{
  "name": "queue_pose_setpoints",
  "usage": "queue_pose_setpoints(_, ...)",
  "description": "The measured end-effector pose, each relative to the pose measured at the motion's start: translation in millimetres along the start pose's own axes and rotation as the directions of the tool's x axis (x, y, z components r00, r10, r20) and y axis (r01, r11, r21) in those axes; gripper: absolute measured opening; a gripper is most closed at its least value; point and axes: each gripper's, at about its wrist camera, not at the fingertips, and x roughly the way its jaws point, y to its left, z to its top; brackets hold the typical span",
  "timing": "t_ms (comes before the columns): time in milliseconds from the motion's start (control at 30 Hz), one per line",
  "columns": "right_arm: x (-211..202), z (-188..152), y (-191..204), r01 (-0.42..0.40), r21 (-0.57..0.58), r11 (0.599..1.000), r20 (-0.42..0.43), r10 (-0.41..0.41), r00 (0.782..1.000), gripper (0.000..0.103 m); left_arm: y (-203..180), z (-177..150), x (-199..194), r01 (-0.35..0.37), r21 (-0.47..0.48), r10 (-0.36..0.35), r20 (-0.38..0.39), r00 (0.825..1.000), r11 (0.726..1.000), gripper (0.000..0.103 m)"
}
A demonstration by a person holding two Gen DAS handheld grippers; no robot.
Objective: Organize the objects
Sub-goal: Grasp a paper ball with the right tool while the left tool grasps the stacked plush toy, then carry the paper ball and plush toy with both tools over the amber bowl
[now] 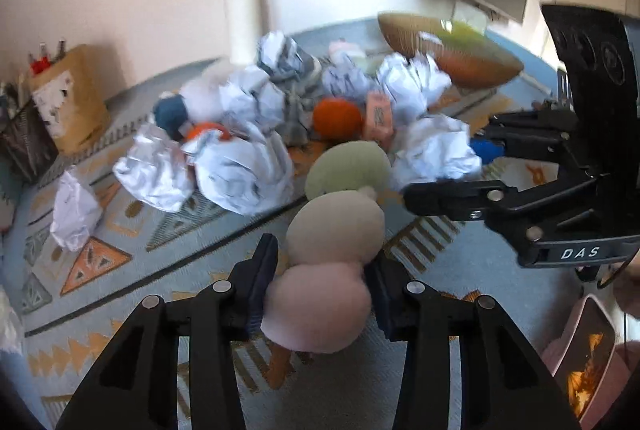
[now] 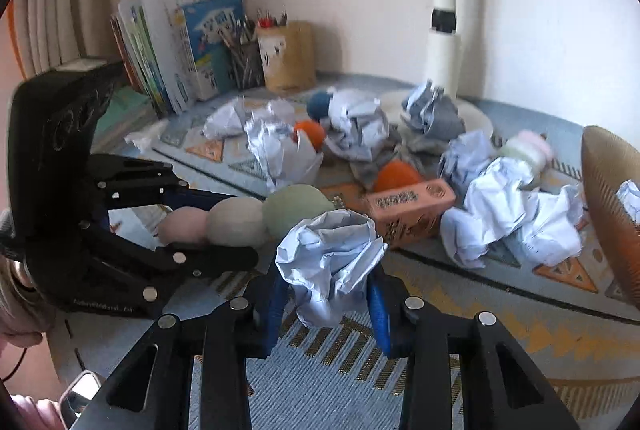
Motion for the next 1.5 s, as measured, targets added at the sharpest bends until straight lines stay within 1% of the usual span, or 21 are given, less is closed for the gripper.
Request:
queue_pose_setpoints(67, -8, 0, -4, -0.004, 0.021, 1.000, 0.043, 0.004, 0.999, 0.036, 7, -1, -5, 0.000, -0.031, 0.001, 0.021, 1.000, 1.000, 0.040)
queue_pose_setpoints(133, -15, -1, -8, -0.027, 0.037, 0.999, 0.082, 0.024, 0.996, 0.036, 12, -2, -9, 0.002, -0.050, 0.000, 0.043, 0.999, 0.999, 0.040)
queue_pose_setpoints(267, -27, -1, -12, -0.049, 0.060, 0.997, 0.140, 0.040, 0.989, 0.036, 8, -4, -15, -0.002, -0.043, 0.006, 0.089, 0.996, 0.999, 0.040)
queue_pose_setpoints(367, -30, -1, -15, -0.059, 0.078, 0.995, 0.151, 0.047, 0.987, 0.037, 5, -3, -14, -0.017, -0.038, 0.021, 0.093, 0.995, 0.999, 0.040)
queue_pose_setpoints(533, -30, -1, -19, -0.066, 0.097, 0.993, 0.152, 0.051, 0.987, 0.037, 5, -2, -13, -0.022, -0.039, 0.026, 0.095, 0.995, 0.999, 0.040)
queue_pose_setpoints(733, -31, -3, -18, -0.062, 0.088, 0.994, 0.152, 0.049, 0.987, 0.037, 5, -3, -14, -0.016, -0.036, 0.019, 0.095, 0.995, 0.999, 0.040)
queue_pose_setpoints(1100, -32, -4, -19, -0.064, 0.095, 0.993, 0.156, 0.049, 0.987, 0.037, 5, -4, -13, -0.034, -0.048, 0.038, 0.094, 0.995, 0.998, 0.040)
queue_pose_setpoints(1200, -34, -4, -20, -0.071, 0.101, 0.992, 0.169, 0.053, 0.984, 0.037, 4, -4, -15, -0.038, -0.044, 0.042, 0.107, 0.993, 0.998, 0.040)
queue_pose_setpoints(1333, -41, -6, -23, -0.087, 0.107, 0.990, 0.203, 0.064, 0.977, 0.037, -1, -6, -22, -0.038, -0.015, 0.040, 0.146, 0.989, 0.999, 0.040)
queue_pose_setpoints(1500, -53, -9, -21, -0.100, 0.091, 0.991, 0.264, 0.073, 0.962, 0.037, -9, -9, -33, -0.077, 0.010, 0.073, 0.200, 0.977, 0.997, 0.040)
